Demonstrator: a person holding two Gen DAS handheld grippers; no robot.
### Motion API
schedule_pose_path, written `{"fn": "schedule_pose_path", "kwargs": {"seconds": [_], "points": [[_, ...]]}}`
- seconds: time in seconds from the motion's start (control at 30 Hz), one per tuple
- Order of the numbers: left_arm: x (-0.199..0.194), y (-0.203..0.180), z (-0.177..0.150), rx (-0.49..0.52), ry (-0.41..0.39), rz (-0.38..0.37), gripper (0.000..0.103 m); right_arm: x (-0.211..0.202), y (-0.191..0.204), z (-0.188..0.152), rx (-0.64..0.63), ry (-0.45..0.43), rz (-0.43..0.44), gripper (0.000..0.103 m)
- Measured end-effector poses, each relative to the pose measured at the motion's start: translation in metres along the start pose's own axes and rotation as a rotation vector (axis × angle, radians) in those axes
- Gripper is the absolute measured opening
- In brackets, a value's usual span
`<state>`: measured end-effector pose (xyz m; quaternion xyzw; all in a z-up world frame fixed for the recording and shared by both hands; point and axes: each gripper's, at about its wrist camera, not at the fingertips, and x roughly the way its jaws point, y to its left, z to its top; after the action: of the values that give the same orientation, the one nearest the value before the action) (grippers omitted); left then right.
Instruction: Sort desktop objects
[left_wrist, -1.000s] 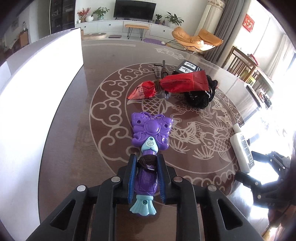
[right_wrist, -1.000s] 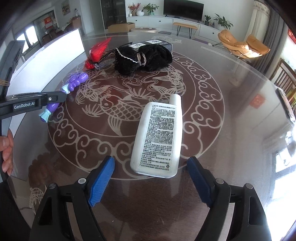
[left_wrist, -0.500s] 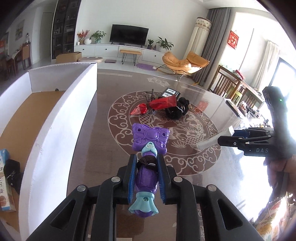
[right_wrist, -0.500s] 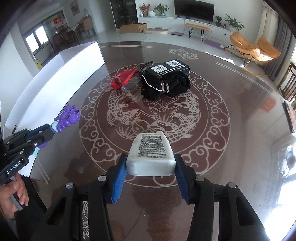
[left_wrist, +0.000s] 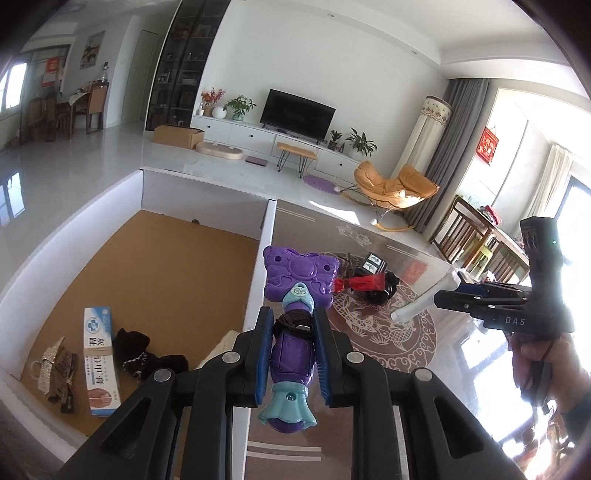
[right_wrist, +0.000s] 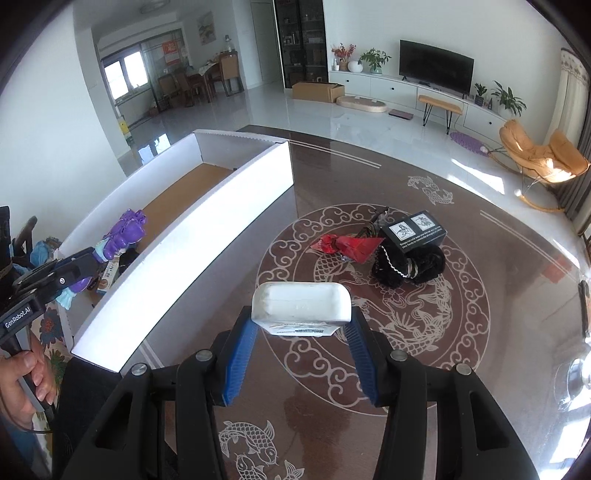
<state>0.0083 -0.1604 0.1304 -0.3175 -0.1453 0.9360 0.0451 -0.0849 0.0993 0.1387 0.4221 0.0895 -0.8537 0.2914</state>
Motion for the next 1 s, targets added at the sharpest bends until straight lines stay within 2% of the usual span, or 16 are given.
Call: {"fn": "schedule_pose_path", "kwargs": {"seconds": [0.13, 0.27, 0.37, 0.5, 0.53, 0.57, 0.6, 0.67, 0.73, 0.83, 0.9, 1.0], "points": [[-0.016, 0.06, 0.014, -0.064, 0.001, 0.108, 0.021, -0.003, 0.057, 0.035, -0.079, -0.049, 0.103, 0.05], [-0.009, 0.114, 0.015, -0.11, 0.065, 0.209, 0.021, 0.016, 0.125, 0.06, -0.154, -0.03, 0.227, 0.05], [0.007, 0.14, 0.009, -0.142, 0.139, 0.233, 0.021, 0.05, 0.175, 0.071, -0.223, 0.045, 0.27, 0.05], [0.028, 0.156, -0.003, -0.172, 0.214, 0.254, 0.022, 0.12, 0.22, 0.077, -0.243, 0.207, 0.237, 0.05], [0.032, 0.158, -0.004, -0.179, 0.222, 0.258, 0.023, 0.135, 0.226, 0.079, -0.242, 0.221, 0.217, 0.051], [0.035, 0.16, -0.005, -0.187, 0.23, 0.262, 0.032, 0.147, 0.23, 0.082, -0.236, 0.214, 0.198, 0.051], [0.038, 0.161, -0.005, -0.198, 0.235, 0.275, 0.052, 0.157, 0.231, 0.085, -0.223, 0.192, 0.185, 0.051], [0.034, 0.161, -0.005, -0.206, 0.209, 0.316, 0.077, 0.166, 0.229, 0.093, -0.173, 0.152, 0.181, 0.054], [0.026, 0.159, -0.005, -0.2, 0.167, 0.332, 0.079, 0.162, 0.221, 0.1, -0.103, 0.089, 0.194, 0.06], [0.018, 0.153, -0.008, -0.197, 0.148, 0.342, 0.079, 0.139, 0.204, 0.1, -0.056, -0.032, 0.194, 0.073], [0.014, 0.139, -0.01, -0.183, 0.125, 0.328, 0.079, 0.118, 0.189, 0.087, -0.062, -0.11, 0.154, 0.087], [0.011, 0.104, -0.015, -0.15, 0.091, 0.267, 0.079, 0.091, 0.154, 0.049, -0.077, -0.195, 0.066, 0.095]]}}
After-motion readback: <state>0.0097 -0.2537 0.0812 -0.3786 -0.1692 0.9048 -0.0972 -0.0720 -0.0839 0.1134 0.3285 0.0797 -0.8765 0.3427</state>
